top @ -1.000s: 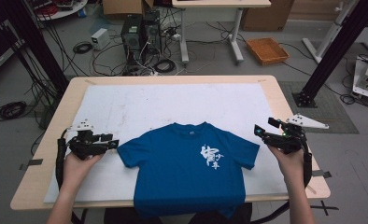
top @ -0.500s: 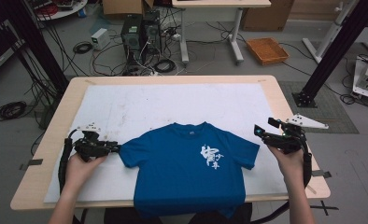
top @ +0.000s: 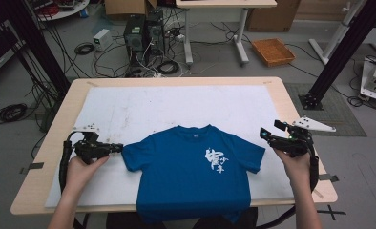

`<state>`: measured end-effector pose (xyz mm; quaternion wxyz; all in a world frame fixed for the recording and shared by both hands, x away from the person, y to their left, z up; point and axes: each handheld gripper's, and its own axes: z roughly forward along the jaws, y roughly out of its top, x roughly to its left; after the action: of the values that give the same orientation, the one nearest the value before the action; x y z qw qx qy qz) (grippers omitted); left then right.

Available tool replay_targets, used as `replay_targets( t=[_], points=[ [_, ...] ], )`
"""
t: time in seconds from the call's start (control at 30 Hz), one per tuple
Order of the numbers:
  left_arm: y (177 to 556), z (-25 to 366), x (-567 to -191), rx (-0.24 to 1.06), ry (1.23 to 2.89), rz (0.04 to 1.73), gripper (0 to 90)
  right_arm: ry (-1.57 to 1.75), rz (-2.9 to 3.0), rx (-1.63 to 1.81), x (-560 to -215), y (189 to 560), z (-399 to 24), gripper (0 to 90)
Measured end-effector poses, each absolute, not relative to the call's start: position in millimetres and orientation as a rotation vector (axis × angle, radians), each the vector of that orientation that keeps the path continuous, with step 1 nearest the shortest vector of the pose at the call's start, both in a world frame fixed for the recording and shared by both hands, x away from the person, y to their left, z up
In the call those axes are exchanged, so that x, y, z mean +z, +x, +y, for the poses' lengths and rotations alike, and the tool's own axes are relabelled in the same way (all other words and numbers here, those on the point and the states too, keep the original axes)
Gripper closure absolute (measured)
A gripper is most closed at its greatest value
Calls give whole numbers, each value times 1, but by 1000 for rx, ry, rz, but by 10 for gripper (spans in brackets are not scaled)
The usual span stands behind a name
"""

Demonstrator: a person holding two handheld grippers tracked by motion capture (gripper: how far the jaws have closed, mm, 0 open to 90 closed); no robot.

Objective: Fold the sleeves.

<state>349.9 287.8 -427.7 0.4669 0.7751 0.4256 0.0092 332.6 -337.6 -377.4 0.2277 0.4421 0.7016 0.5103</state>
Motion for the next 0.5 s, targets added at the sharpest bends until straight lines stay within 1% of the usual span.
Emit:
replay_targets(
  t=[0.07,0.13,0.23,0.5],
  points=[
    [350,286,-424,13,1889,1043,878,1221,1932,1407,-377,332,-338,262],
    [349,278,-415,-37,1844,1044,878,1215,1928,1408,-377,332,-339,263],
    [348,269,-408,-65,1827,1033,878,1219,1925,1409,-376,331,-338,263],
    [349,225,-394,-188,1767,1001,877,1212,1922,1408,-375,330,-338,263]
  ],
)
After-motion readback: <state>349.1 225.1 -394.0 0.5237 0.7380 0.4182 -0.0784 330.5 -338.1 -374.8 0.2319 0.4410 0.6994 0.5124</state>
